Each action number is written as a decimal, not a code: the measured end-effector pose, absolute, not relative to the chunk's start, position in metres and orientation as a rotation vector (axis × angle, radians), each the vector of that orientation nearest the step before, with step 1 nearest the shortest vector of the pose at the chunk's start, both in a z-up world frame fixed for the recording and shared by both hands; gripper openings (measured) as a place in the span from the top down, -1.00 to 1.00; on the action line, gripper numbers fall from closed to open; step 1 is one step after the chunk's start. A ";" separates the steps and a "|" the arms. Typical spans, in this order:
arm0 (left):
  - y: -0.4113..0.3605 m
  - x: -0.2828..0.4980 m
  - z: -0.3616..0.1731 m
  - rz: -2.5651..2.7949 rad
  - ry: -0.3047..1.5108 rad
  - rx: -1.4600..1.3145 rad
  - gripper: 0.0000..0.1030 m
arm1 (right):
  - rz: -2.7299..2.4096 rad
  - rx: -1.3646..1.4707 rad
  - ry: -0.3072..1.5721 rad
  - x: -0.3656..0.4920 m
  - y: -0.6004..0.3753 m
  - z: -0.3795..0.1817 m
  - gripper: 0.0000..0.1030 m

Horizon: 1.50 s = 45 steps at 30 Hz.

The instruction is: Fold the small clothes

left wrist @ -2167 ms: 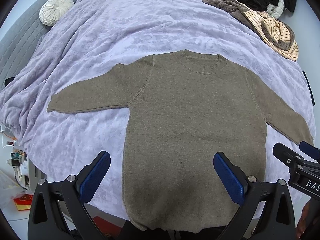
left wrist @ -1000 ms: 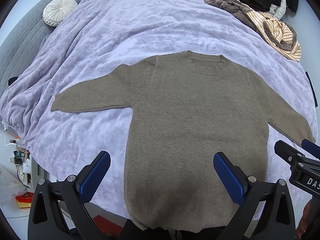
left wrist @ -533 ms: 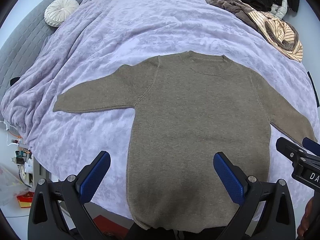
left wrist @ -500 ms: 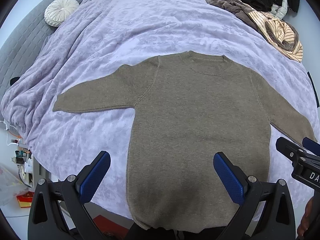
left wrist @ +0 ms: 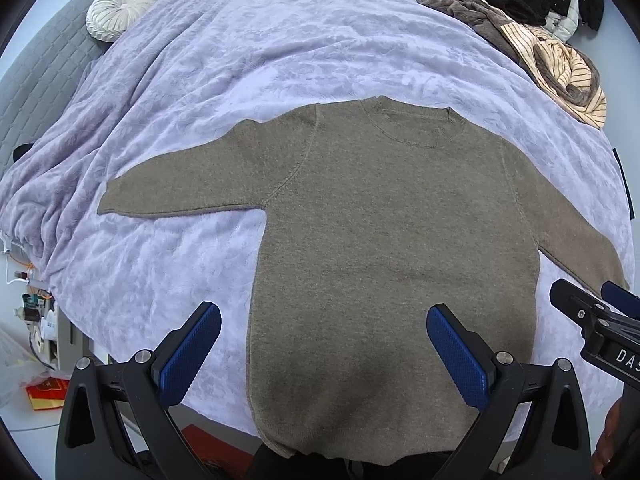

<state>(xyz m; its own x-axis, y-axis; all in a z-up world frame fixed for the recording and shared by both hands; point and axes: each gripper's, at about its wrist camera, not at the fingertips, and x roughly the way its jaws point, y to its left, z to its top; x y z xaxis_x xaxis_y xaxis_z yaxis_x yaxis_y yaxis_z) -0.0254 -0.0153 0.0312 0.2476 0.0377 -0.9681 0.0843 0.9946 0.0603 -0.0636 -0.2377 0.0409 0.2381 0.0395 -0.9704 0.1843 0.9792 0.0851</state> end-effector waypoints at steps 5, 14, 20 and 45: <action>-0.016 -0.025 0.029 -0.032 1.326 0.099 -1.00 | -0.098 0.199 1.341 -0.063 -0.242 0.039 -0.99; -0.012 -0.023 0.028 -0.015 1.332 0.085 -1.00 | -0.090 0.206 1.343 -0.061 -0.243 0.038 -0.99; -0.012 -0.023 0.027 -0.013 1.333 0.082 -1.00 | -0.081 0.199 1.350 -0.060 -0.242 0.036 -0.99; 0.052 0.013 -0.038 -0.108 1.454 -0.082 -1.00 | -0.089 0.307 1.333 -0.059 -0.225 0.028 -0.99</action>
<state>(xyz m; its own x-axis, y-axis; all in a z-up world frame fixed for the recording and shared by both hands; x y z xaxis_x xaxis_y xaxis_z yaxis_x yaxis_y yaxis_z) 0.0128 0.0517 -0.0381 0.1127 -0.1238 -0.9859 0.0238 0.9923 -0.1219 -0.0585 -0.2248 0.0279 0.2393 0.1103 -0.9647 0.2383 0.9565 0.1685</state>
